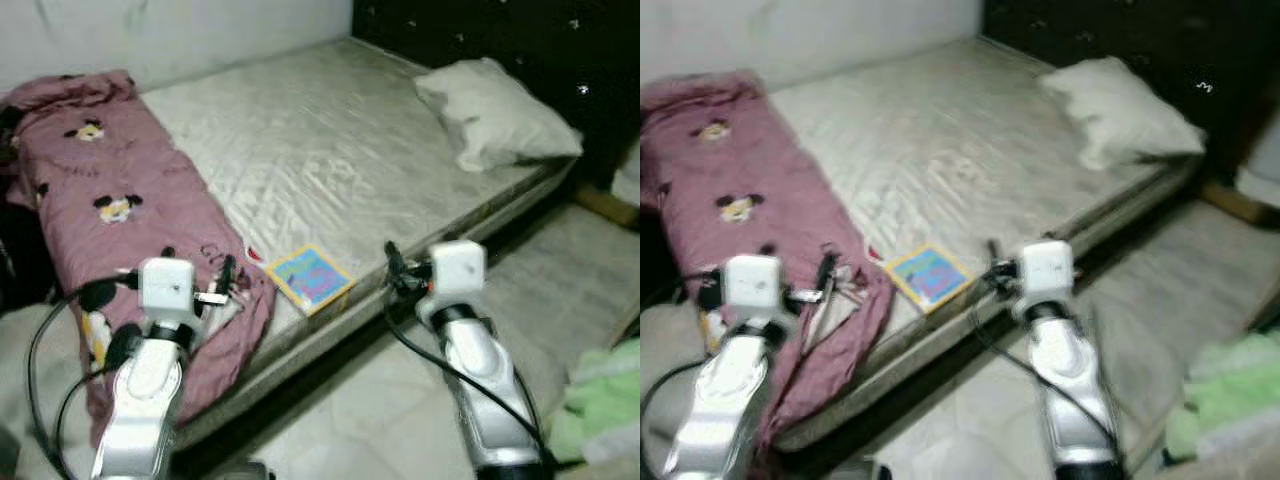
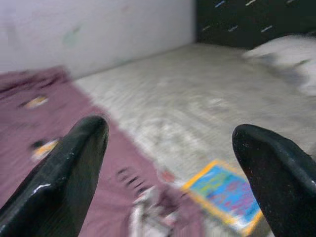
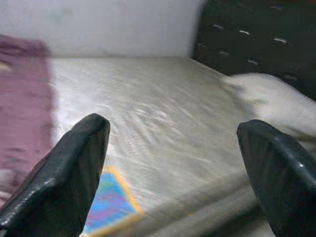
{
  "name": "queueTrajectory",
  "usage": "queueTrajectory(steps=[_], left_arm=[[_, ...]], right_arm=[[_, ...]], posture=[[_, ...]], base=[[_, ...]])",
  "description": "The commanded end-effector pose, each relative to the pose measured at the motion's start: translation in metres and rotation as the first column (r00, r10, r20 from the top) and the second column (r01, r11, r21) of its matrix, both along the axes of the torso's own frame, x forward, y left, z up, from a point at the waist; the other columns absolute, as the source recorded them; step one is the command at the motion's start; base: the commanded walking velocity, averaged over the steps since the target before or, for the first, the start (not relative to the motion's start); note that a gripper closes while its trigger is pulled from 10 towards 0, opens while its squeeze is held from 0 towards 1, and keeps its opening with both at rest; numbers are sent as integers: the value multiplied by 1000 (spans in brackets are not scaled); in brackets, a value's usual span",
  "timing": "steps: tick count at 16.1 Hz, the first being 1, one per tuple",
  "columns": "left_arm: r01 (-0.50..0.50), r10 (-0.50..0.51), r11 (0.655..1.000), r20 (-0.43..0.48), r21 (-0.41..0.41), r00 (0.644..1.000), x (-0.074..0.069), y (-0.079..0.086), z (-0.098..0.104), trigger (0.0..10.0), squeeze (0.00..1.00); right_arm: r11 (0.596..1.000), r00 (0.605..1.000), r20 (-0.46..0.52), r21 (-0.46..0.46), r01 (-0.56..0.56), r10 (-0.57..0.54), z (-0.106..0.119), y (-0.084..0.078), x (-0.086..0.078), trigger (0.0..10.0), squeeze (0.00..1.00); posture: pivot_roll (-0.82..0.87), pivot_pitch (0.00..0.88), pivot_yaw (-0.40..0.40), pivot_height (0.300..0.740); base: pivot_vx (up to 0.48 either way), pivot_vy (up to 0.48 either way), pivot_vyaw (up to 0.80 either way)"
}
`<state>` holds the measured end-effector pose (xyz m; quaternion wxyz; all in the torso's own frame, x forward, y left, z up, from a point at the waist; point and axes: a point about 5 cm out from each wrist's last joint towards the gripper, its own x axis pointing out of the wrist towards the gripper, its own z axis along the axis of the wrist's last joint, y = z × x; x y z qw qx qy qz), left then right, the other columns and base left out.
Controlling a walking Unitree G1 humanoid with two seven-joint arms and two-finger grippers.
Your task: Clean up the room
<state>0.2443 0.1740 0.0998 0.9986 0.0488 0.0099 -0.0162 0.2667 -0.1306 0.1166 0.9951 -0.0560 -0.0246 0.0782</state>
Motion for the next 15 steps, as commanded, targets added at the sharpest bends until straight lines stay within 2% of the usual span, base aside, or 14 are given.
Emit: queueTrajectory(steps=[1,5,12,15], left_arm=[[21,-21,1000,19,-6,1000,2,-6,5,10000,0],[11,-11,999,13,-34,1000,3,-6,3,10000,0],[19,-19,999,15,-35,1000,4,-8,4,10000,0],[19,-18,999,15,-36,1000,4,-8,4,10000,0]], right_arm=[[1000,1000,-4,-13,22,-22,0,-9,-1,10000,0],[1000,1000,-2,-21,17,-17,0,-9,0,10000,0],[1000,1000,0,-22,8,-8,1,-9,1,10000,0],[1000,1000,-2,-16,11,-11,0,-9,2,10000,0]], posture=[[16,0,-11,740],[15,0,-15,740],[15,0,-19,740],[15,0,-20,740]], base=[[0,0,800],[0,0,800],[0,0,799],[0,0,540]])
